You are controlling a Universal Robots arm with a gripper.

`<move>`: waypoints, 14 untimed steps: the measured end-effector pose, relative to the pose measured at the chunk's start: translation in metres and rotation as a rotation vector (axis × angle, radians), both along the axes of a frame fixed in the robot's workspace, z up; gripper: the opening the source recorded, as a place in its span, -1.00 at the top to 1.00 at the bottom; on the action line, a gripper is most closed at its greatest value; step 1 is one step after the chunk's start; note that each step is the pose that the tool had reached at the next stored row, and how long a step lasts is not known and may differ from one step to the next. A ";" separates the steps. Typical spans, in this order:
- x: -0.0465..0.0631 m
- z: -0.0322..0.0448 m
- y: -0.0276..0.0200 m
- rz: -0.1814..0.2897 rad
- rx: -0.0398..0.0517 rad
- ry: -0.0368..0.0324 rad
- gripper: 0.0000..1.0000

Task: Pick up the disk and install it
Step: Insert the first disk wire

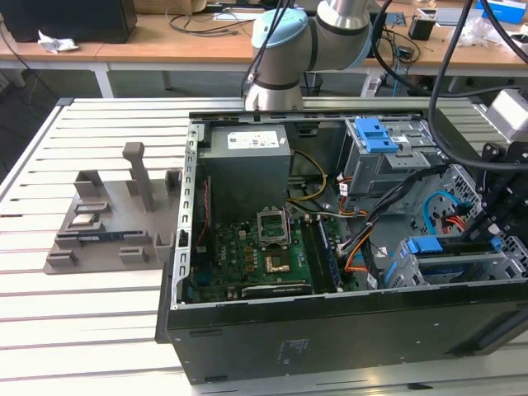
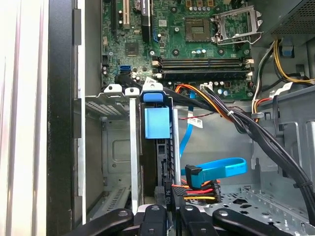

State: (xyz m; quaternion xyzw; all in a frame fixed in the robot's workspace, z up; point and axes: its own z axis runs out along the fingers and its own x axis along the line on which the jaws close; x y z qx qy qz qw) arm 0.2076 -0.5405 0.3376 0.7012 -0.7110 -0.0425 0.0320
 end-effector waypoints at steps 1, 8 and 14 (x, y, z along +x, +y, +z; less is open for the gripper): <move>0.000 -0.0001 0.0000 0.000 0.0000 0.0000 0.66; 0.000 0.0071 0.0002 0.000 0.0003 0.0001 0.51; -0.004 0.0061 0.0001 0.000 0.0002 -0.0001 0.79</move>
